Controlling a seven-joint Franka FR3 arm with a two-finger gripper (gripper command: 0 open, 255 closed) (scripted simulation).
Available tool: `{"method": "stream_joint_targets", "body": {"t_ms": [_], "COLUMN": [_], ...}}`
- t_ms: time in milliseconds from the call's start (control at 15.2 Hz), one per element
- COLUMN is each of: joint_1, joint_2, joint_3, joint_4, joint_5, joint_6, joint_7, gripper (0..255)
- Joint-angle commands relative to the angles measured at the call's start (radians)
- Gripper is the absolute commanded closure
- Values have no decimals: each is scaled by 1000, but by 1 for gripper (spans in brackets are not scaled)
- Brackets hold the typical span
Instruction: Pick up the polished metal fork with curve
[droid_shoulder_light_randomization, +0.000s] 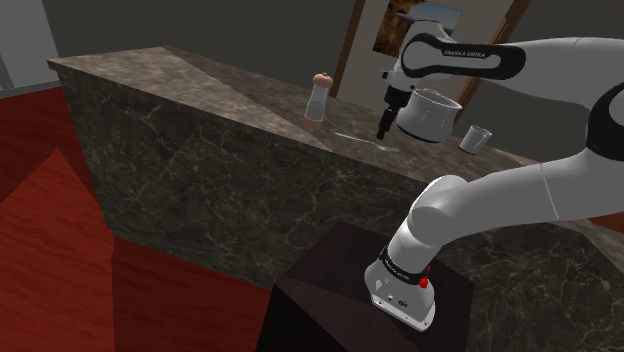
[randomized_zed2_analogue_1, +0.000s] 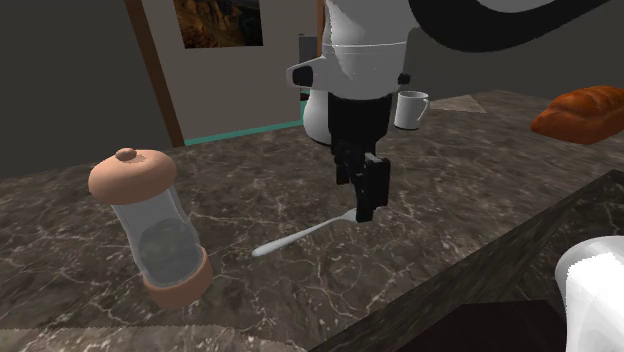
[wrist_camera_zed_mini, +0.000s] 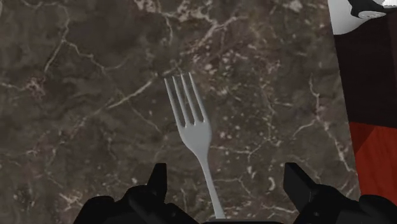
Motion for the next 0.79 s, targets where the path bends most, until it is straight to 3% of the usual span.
{"method": "stream_joint_targets", "body": {"t_ms": [0, 594, 660, 726], "joint_1": [1, -5, -5, -5], "joint_2": [27, 43, 45, 44], "joint_3": [-43, -79, -79, -79], "joint_4": [11, -76, -75, -75], "joint_5": [-32, -59, -59, -60], "joint_6": [26, 131, 132, 131], "joint_7": [-62, -54, -54, -55], "gripper": [0, 0, 255, 255]}}
